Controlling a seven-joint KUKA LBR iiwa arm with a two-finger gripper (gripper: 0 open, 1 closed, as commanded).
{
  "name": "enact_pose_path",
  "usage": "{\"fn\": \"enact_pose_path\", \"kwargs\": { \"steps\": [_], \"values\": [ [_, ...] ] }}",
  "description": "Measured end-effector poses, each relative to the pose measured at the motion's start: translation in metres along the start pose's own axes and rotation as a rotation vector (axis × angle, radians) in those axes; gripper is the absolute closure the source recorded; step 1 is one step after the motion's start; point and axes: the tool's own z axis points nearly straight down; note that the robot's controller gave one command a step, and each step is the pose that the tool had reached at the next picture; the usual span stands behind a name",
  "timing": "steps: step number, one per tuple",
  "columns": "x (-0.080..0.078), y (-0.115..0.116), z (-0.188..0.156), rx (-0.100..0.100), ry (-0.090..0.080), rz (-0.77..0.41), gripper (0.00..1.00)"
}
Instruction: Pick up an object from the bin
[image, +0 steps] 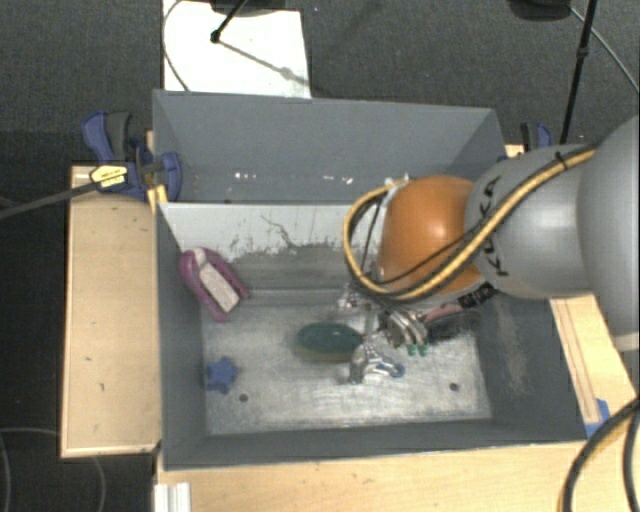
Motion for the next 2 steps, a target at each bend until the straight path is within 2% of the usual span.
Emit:
{"fn": "enact_pose_path", "kwargs": {
  "steps": [1,2],
  "values": [
    [-0.002,0.005,-0.004,-0.004,-0.007,-0.001,1.0],
    [0.02,0.051,-0.148,-0.003,-0.015,-0.251,1.0]
  ]
}}
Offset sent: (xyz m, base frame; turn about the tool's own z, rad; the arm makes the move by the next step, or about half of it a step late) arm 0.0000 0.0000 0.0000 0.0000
